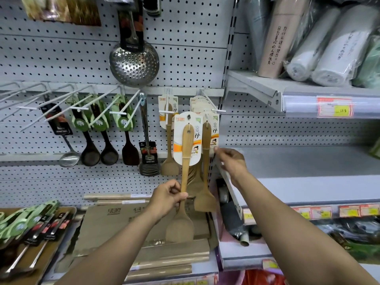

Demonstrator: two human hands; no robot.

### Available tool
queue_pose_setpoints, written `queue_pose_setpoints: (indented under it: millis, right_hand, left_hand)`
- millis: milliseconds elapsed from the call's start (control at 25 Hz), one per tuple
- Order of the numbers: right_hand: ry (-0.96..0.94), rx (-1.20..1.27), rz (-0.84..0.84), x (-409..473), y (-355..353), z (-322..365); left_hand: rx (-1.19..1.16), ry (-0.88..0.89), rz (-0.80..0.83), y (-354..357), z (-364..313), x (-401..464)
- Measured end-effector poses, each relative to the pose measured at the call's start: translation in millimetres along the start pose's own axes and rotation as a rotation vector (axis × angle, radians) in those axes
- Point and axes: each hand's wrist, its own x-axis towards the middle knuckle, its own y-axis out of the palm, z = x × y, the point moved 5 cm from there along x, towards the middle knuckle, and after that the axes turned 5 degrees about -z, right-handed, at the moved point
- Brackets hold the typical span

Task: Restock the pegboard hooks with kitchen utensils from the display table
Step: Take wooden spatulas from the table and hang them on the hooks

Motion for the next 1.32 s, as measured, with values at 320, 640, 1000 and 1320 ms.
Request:
queue_pose_setpoints:
  millis: [320,640,1000,1320]
  right_hand:
    - [-0.21,0.277,0.202,-48.6,1.4,57.8]
    - [-0.178,0.256,0.178,-48.5,-4.1,55.3]
    - [-0.156,0.252,0.177,-42.0,-4.0,41.5]
    - [-0.242,0.29,0.164,-35.9,-0.3,43.6]
  left_hand:
    - [-0.032,0.082,0.057,39.3,-22.6,-6.3]
    - [0.016,0.053,0.058,58.1,-16.9,-8.9]
    - [-0.037,0.018,0.089,65.4,-6.4,-2.8]
    - [-0.056,0.088,0.096,75.1,-9.0,8.3]
